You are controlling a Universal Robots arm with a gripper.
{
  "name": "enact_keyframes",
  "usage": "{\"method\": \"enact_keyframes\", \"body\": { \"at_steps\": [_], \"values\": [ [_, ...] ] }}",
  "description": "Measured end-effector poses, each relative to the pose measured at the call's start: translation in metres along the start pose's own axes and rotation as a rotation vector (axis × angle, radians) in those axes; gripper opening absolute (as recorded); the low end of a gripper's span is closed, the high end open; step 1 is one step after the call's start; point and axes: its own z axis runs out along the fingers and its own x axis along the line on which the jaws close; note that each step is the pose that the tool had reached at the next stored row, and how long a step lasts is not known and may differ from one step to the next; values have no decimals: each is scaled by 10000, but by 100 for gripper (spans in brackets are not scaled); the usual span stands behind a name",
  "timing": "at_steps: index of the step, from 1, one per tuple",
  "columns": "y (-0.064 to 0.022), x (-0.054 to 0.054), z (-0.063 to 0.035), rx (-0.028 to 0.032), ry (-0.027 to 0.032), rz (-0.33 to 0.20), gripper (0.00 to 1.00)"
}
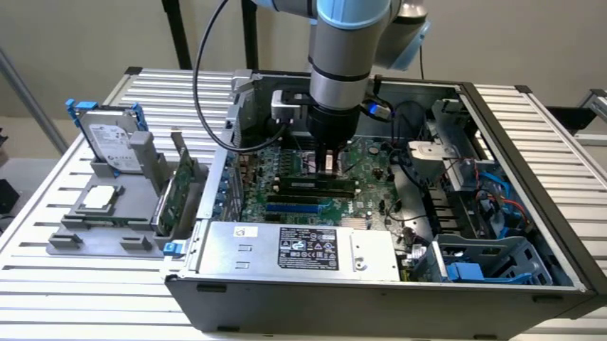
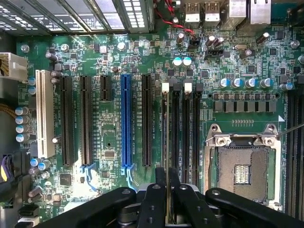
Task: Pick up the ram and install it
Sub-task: 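Insert the ram into the slot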
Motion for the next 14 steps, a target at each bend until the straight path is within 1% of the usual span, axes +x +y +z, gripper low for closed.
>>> {"method": "enact_keyframes", "body": {
  "at_steps": [2,5,7,10,14],
  "values": [
    [0,0,0,3,1,-10,0],
    [0,1,-1,9,20,-32,0],
    [1,0,0,23,24,-40,0],
    [7,-1,1,59,21,-40,0],
    [37,-3,3,128,21,-42,0]
  ]
}}
